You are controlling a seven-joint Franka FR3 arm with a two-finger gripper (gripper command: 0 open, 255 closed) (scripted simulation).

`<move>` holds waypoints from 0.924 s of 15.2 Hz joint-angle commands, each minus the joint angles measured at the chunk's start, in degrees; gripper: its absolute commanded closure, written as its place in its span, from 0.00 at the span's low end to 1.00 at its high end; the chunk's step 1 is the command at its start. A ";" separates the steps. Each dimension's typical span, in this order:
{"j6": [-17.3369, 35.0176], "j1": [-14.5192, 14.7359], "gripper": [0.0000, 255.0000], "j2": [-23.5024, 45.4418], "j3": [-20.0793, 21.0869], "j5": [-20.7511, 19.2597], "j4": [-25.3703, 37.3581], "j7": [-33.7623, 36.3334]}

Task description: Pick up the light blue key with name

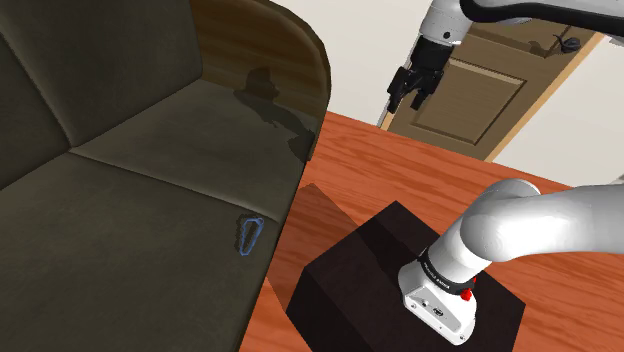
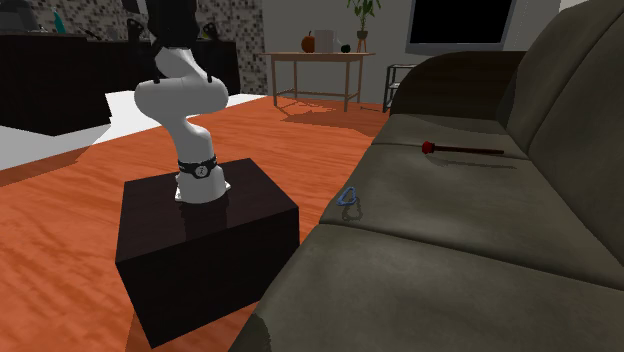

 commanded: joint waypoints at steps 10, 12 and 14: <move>12.04 3.77 0.00 -1.38 9.87 8.15 -11.50 12.95; 15.18 4.78 0.00 -0.49 12.35 10.07 -13.20 15.85; 18.51 5.78 0.00 0.90 14.92 11.95 -14.55 18.76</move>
